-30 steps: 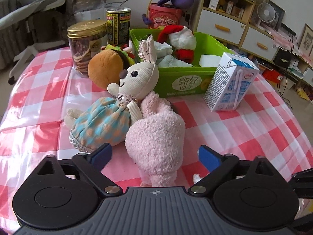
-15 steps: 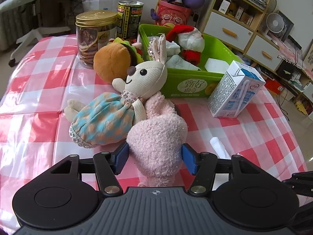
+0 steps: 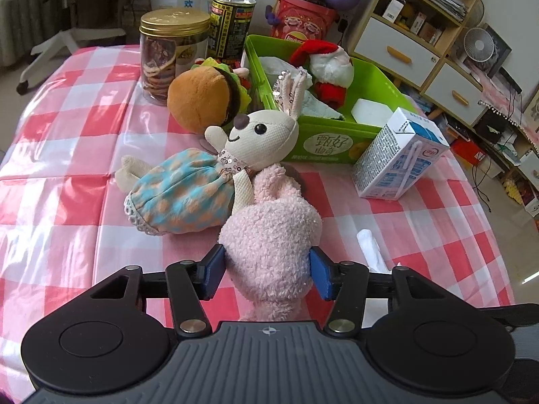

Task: Organize soft objects
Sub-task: 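Carry pink bunny with left tool while right tool carries white cloth to bin, then open left gripper over bin while right gripper releases white cloth inside, then withdraw both tools from the green bin, then grasp white rabbit doll in blue dress with right gripper while left tool approaches burger plush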

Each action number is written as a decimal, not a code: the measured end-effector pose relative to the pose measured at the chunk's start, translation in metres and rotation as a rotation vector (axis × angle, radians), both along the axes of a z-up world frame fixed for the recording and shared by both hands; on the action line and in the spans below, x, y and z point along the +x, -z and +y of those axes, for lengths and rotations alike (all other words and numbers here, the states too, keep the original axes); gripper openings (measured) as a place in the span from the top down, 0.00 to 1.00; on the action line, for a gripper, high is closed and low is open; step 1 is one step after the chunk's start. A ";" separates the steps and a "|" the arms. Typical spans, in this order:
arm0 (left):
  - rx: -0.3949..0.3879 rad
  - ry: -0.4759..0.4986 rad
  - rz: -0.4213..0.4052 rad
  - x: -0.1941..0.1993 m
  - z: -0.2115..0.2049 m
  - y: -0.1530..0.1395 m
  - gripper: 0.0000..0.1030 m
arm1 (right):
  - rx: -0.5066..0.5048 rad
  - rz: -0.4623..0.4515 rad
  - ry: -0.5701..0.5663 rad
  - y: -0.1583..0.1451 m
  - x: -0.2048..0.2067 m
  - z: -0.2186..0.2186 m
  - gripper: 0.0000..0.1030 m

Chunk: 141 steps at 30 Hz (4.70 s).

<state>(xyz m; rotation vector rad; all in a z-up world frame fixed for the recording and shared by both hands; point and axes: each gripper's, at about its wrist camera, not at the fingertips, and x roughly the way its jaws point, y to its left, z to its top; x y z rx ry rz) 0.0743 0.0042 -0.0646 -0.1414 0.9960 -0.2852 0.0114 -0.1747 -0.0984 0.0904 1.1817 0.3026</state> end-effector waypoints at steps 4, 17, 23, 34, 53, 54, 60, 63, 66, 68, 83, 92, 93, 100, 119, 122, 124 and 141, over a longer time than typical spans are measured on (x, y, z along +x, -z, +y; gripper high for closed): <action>-0.014 -0.006 0.007 -0.003 0.001 -0.006 0.48 | 0.014 -0.008 -0.009 -0.003 0.001 0.001 0.96; -0.102 -0.013 -0.033 -0.016 0.009 -0.040 0.49 | 0.128 -0.107 0.089 -0.046 0.004 -0.026 0.98; -0.167 -0.033 -0.060 -0.013 0.011 -0.053 0.49 | 0.203 -0.151 0.157 -0.067 0.011 -0.045 0.98; -0.189 -0.025 -0.149 0.000 0.000 -0.078 0.49 | 0.314 -0.281 0.275 -0.103 0.033 -0.082 0.98; -0.116 0.015 -0.221 0.095 -0.054 -0.087 0.49 | 0.338 -0.313 0.371 -0.125 0.152 -0.126 0.97; -0.114 0.015 -0.219 0.100 -0.056 -0.085 0.48 | 0.336 -0.303 0.356 -0.122 0.161 -0.127 0.97; -0.087 0.021 -0.204 0.132 -0.065 -0.063 0.48 | 0.337 -0.224 0.326 -0.082 0.199 -0.131 0.97; -0.067 0.039 -0.185 0.142 -0.071 -0.048 0.48 | 0.320 -0.191 0.298 -0.063 0.210 -0.130 0.97; -0.007 0.048 -0.148 0.150 -0.079 -0.031 0.48 | 0.323 -0.135 0.284 -0.042 0.219 -0.127 0.97; 0.014 0.055 -0.131 0.152 -0.082 -0.022 0.48 | 0.327 -0.100 0.264 -0.030 0.223 -0.123 0.97; 0.053 0.067 -0.150 0.153 -0.089 -0.014 0.41 | 0.300 -0.059 0.268 -0.016 0.228 -0.122 0.92; 0.084 0.078 -0.203 0.131 -0.089 -0.041 0.18 | 0.322 -0.118 0.349 -0.053 0.209 -0.140 0.57; 0.090 0.077 -0.203 0.127 -0.089 -0.044 0.16 | 0.316 -0.126 0.353 -0.058 0.204 -0.141 0.56; 0.071 0.042 -0.207 0.089 -0.079 -0.063 0.05 | 0.256 -0.190 0.374 -0.088 0.162 -0.143 0.41; 0.089 -0.045 -0.215 -0.001 -0.001 -0.076 0.05 | 0.181 -0.290 0.352 -0.100 0.047 -0.085 0.27; 0.096 -0.072 -0.246 -0.010 0.014 -0.067 0.05 | 0.181 -0.334 0.329 -0.094 0.033 -0.073 0.25; 0.124 -0.072 -0.256 -0.012 0.022 -0.059 0.05 | 0.164 -0.365 0.315 -0.085 0.025 -0.064 0.24; 0.103 -0.167 -0.213 0.017 0.100 0.005 0.07 | 0.175 -0.173 0.266 -0.015 0.066 0.019 0.24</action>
